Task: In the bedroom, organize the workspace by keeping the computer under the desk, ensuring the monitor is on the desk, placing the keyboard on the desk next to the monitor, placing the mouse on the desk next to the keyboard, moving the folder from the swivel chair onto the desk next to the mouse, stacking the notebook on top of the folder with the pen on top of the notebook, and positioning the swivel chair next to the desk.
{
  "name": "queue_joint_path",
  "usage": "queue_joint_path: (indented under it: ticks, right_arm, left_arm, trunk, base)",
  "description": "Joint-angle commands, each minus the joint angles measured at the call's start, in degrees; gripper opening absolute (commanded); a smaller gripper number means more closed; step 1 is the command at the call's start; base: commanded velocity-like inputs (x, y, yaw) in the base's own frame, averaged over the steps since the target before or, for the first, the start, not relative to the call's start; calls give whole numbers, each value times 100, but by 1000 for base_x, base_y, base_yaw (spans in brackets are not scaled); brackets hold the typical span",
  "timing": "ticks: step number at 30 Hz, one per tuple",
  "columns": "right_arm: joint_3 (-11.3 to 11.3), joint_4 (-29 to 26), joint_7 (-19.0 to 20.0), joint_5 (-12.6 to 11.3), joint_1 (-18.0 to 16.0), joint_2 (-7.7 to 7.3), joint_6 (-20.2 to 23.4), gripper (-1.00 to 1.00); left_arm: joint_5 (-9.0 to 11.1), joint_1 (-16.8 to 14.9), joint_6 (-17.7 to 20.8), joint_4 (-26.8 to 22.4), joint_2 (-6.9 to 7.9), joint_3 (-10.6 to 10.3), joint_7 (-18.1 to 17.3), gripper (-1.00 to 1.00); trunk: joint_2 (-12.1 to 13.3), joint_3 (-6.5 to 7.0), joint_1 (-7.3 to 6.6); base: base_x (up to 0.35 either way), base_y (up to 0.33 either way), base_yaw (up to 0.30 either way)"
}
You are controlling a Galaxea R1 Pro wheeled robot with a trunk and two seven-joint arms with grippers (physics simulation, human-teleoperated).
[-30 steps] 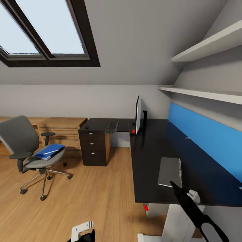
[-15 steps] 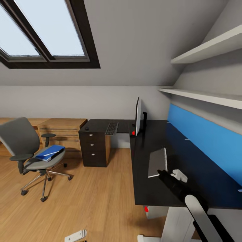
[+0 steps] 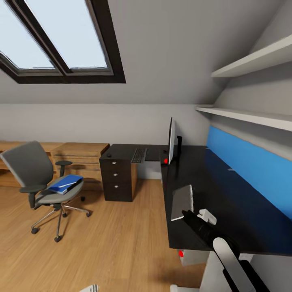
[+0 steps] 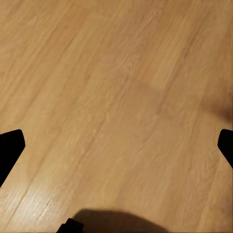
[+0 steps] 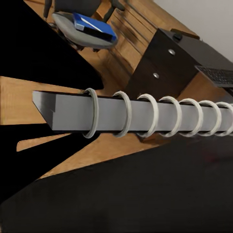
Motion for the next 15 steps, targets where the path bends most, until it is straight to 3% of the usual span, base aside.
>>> queue_joint_path:
  ticks: [1, 8, 15]
  right_arm:
    - [15, -5, -57, -40, -5, -1, 5, -100]
    - [180, 18, -62, -32, -5, 9, -1, -100]
    - [203, 23, -59, -30, -5, 9, -3, -100]
  left_arm:
    - [48, -1, 12, -10, 2, -12, 40, 100]
    - [48, -1, 9, -9, 2, -11, 40, 100]
    - [47, -1, 9, -9, 2, -11, 40, 100]
  trunk:
    - [-5, -2, 1]
    - [-5, 20, 1]
    - [-5, 28, 1]
  base:
    - [0, 299, 237]
    - [0, 303, 250]
    - [1, 305, 270]
